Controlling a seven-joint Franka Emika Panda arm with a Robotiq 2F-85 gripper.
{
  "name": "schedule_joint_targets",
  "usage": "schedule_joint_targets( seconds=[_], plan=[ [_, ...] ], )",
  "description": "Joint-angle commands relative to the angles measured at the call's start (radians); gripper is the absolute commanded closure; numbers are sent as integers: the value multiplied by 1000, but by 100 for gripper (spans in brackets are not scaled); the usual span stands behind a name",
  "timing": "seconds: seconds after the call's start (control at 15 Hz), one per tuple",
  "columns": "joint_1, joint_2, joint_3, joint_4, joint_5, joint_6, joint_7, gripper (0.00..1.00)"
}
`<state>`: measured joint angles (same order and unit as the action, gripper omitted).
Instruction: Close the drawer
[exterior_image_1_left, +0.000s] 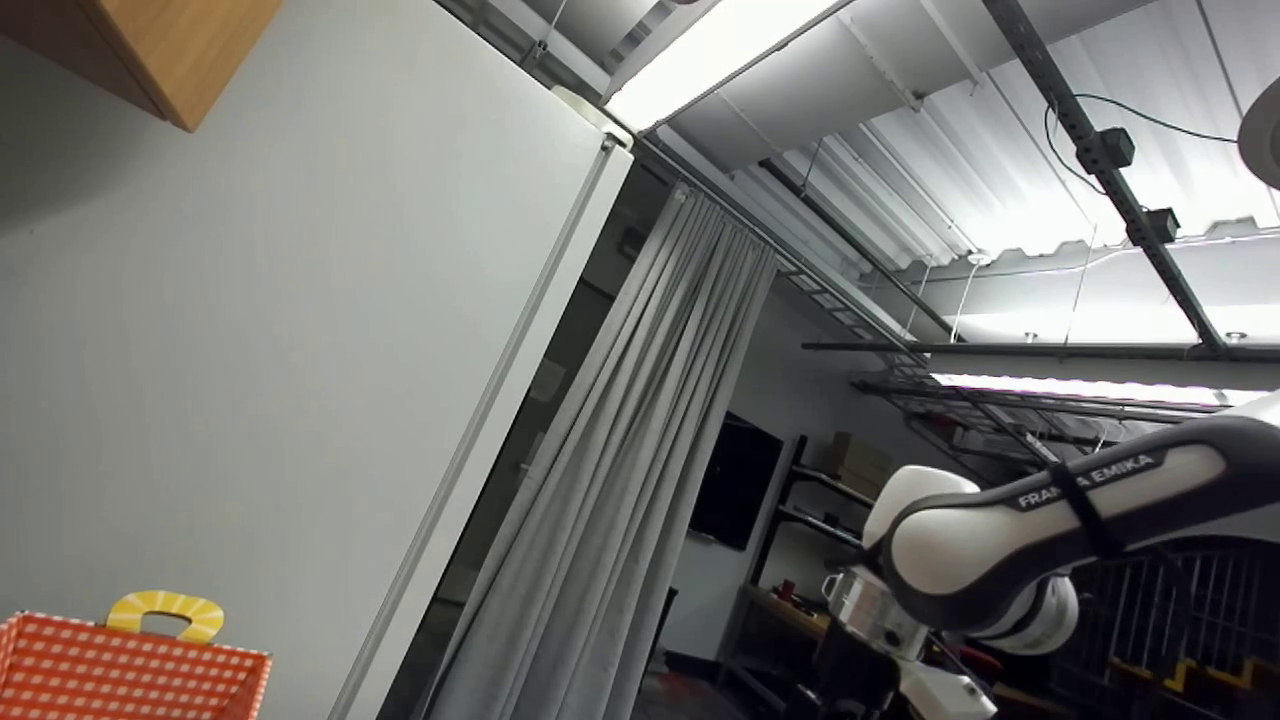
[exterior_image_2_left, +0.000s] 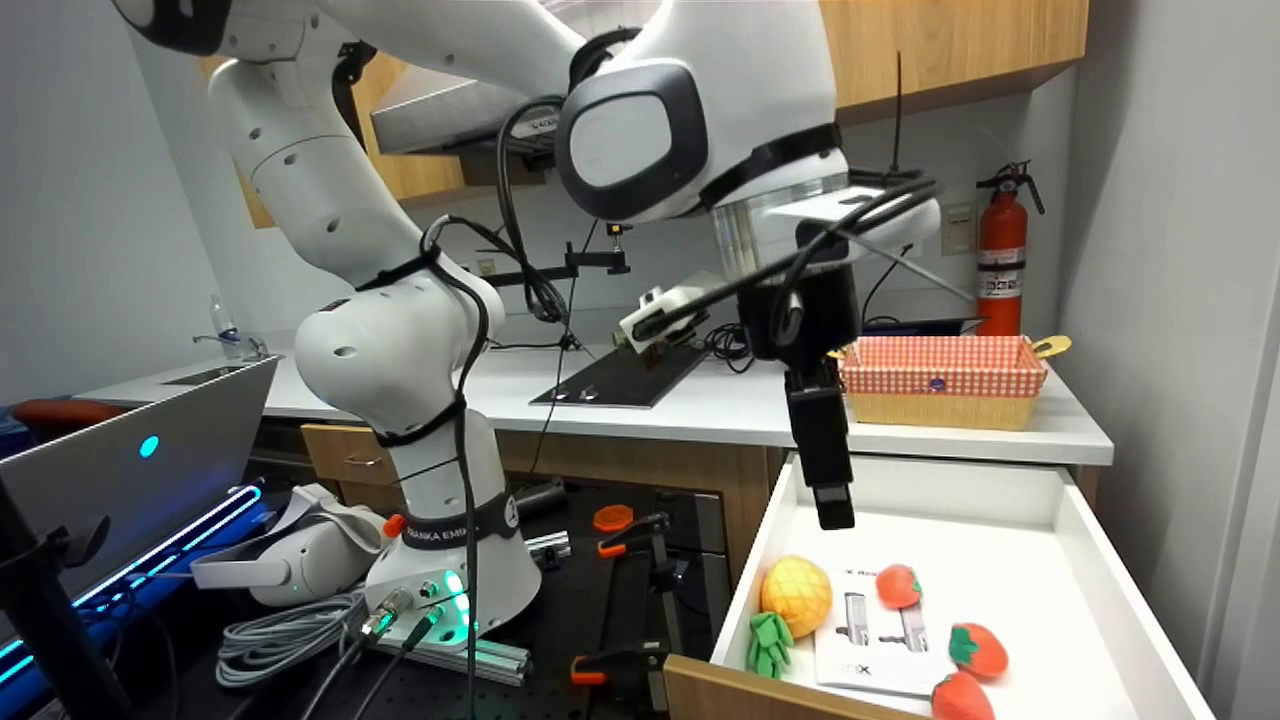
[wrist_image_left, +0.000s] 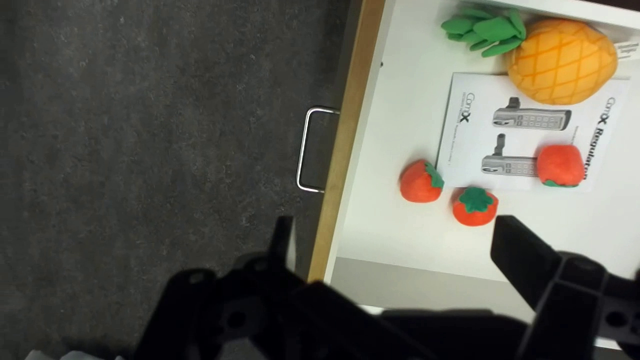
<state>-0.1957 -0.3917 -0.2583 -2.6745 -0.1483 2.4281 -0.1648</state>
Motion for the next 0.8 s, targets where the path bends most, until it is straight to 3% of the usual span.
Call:
schedule_joint_targets(
  seconds=[0.0,0.33,0.73],
  plan=[
    [-30,138,5,20,-4,139,31,0],
    [-52,339,-1,98,5,301,57,0],
    [-76,555,-20,284,33,331,80,0]
  ],
)
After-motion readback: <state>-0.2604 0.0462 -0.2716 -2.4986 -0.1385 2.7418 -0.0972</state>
